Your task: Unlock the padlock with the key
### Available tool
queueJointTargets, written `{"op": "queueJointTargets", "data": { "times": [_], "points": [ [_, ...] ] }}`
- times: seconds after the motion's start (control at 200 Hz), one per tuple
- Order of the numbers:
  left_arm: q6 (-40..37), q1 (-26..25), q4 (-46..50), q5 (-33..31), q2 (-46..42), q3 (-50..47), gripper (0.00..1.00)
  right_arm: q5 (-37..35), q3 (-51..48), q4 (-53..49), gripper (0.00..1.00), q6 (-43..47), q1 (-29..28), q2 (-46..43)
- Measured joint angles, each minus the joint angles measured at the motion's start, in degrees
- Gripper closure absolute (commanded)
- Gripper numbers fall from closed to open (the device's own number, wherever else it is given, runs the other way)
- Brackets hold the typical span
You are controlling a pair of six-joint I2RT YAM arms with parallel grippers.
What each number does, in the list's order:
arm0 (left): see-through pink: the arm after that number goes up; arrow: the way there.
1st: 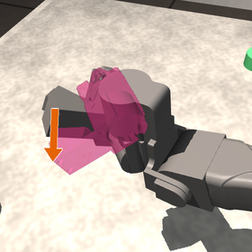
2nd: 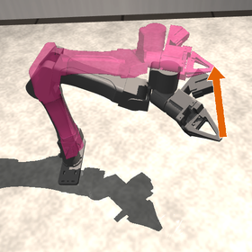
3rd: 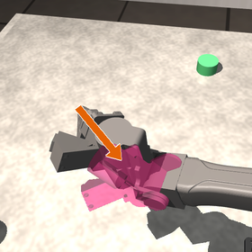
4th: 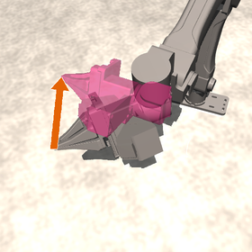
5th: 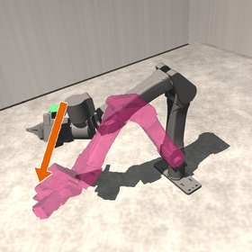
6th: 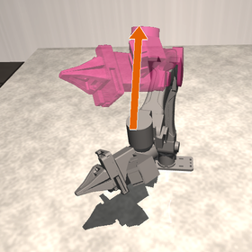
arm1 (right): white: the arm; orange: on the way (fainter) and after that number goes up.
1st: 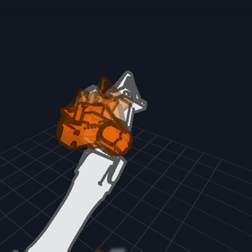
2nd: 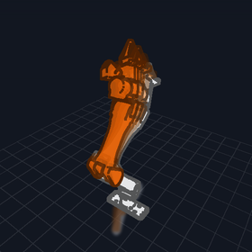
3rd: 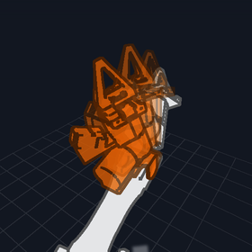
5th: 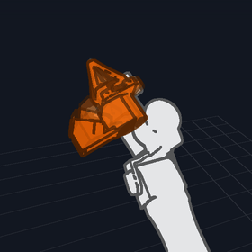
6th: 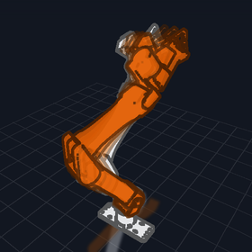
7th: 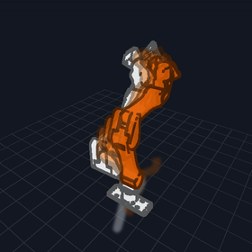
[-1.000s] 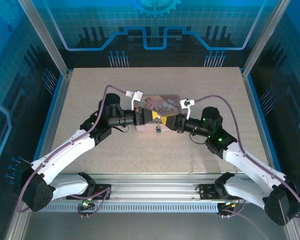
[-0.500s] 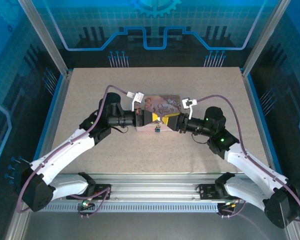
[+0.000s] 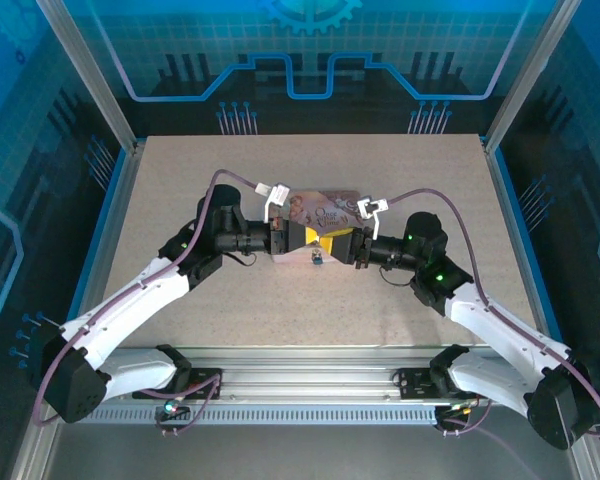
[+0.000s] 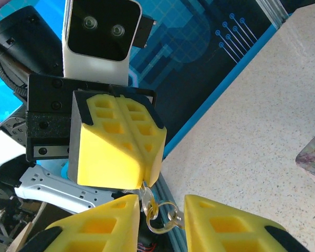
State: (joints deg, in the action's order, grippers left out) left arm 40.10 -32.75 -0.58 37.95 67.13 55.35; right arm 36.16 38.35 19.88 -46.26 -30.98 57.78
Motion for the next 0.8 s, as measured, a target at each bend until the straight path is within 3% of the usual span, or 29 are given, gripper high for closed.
{"op": "queueJointTargets", "data": {
  "times": [0.195, 0.27, 0.36, 0.47, 0.58, 0.8],
  "points": [
    [0.04, 0.00, -1.81, 1.44, 0.00, -0.02, 1.00, 1.05, 0.02, 1.62, 0.73, -0.24, -0.17, 0.04],
    [0.04, 0.00, -1.99, 1.73, 0.00, -0.02, 1.00, 1.46, 0.02, 1.84, 0.78, -0.24, -0.20, 0.04],
    [0.04, 0.00, -2.27, 2.01, 0.00, -0.02, 1.00, 1.79, 0.07, 2.08, 0.79, -0.44, -0.20, 0.04],
    [0.04, 0.00, -2.29, 2.03, 0.00, -0.02, 1.00, 1.81, 0.42, 2.05, 0.68, -0.33, -0.20, -0.07],
    [0.02, 0.00, -2.29, 2.03, 0.00, -0.02, 1.00, 1.75, 0.42, 1.99, 0.67, -0.46, -0.09, -0.81],
    [0.04, 0.00, -2.73, 2.47, -0.02, -0.13, 1.00, 1.55, 0.42, 1.92, 0.73, -0.70, -0.09, -2.16]
  ]
}}
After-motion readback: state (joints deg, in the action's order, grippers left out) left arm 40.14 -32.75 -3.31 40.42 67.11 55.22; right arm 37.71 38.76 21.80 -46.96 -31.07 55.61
